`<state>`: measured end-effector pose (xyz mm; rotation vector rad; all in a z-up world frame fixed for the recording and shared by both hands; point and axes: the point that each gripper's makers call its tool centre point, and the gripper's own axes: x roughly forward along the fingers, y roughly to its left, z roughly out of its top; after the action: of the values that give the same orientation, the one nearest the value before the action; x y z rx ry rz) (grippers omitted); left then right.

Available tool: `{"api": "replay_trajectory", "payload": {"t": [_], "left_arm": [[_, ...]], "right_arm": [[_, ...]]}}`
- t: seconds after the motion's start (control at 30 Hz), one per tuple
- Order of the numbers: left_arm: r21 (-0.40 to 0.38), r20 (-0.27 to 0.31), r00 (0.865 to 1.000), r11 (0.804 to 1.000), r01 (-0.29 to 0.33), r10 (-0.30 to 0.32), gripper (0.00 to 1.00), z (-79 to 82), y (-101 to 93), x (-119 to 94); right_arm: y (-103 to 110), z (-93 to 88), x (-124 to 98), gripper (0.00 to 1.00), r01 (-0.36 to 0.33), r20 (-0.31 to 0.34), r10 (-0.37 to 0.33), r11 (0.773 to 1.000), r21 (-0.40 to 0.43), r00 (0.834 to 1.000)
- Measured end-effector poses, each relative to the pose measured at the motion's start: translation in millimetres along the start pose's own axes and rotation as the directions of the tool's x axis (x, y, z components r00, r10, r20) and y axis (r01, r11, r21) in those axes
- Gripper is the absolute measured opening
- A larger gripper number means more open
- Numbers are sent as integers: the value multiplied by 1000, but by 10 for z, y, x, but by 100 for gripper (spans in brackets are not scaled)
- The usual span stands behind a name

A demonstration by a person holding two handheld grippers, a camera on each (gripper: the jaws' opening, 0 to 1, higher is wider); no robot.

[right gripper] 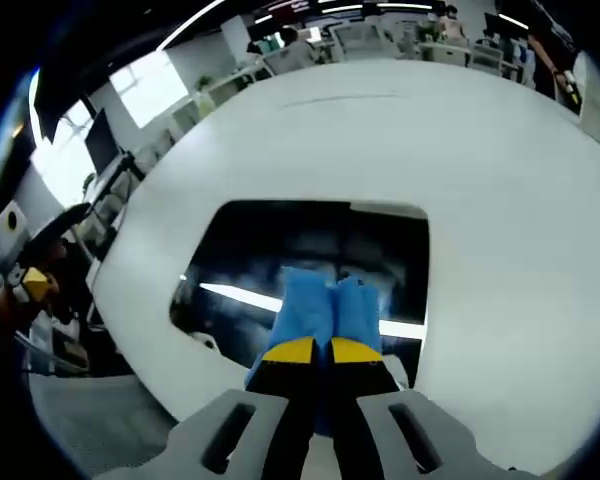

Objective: Wipe the mirror surface with the cleaning cloth until all visible marks leave the cleaned area.

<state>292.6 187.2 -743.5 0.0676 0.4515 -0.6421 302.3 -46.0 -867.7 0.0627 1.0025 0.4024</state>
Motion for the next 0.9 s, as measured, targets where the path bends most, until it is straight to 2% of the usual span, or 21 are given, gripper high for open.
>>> {"api": "replay_trajectory", "payload": {"t": [0.3,0.67,0.9], "left_arm": [[-9,12,1000,1000,-23,23,99,25,69,-35],[-7,-3,1000,1000,-24,24,99,-38,2,-99],[-21,18,999,999,-36,37,99,-29,37,-110]], "right_arm": [[287,49,122,0,-32,-41,29,996,-88,999],[579,102,235,0,-84,-63,80,995,-57,995],[717,132,293,0,-95,-78,90,994,-61,993]]}}
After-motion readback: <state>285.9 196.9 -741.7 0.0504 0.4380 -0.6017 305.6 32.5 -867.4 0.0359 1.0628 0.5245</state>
